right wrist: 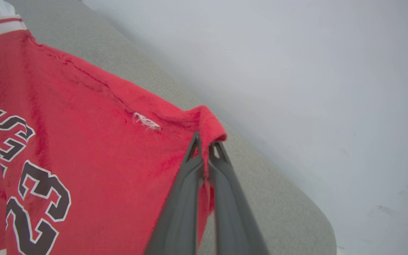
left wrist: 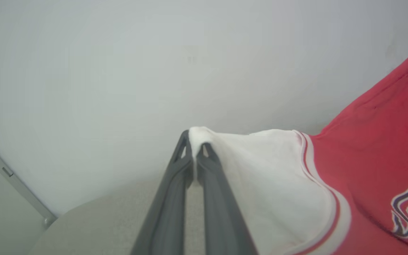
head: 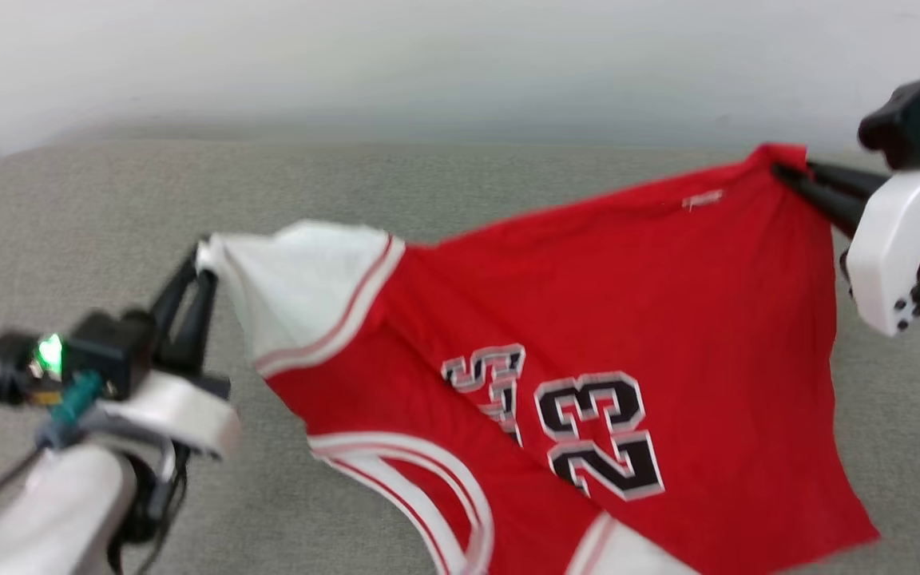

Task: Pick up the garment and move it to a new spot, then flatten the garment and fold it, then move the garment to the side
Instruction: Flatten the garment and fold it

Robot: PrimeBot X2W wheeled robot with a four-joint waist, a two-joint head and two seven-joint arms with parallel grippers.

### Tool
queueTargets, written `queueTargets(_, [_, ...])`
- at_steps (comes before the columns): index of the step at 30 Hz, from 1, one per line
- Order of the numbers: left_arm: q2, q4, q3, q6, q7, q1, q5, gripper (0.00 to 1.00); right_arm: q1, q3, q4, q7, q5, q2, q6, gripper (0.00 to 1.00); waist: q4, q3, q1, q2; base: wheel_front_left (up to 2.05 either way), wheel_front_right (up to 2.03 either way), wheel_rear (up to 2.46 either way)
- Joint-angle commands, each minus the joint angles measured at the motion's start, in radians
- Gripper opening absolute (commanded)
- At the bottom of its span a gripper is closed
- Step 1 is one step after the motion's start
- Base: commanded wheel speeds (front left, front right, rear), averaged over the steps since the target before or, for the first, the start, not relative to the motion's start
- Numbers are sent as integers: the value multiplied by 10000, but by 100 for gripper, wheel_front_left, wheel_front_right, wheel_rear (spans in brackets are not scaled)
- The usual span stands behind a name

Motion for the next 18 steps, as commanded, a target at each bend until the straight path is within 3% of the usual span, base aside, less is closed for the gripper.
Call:
queueTargets(1, [67,-8,76,-122,128,-584,90,0,-238,-231,12,-116,-207,178,-8,0,-142,1,0,-1,0,0,0])
queueTargets(9, [129,648,238,-837,969,-4043,518,0,-1438,-1703,348,-308,-1646,1271,-8,0,-561,840,0,-1,0,0,0])
queueTargets(18, [-132,2230,180,-1814,1559,-8563,1197,0,-4401,-2766,1410,-267,-3176,2398,-8,0,-646,2432,0,-1,0,0,0])
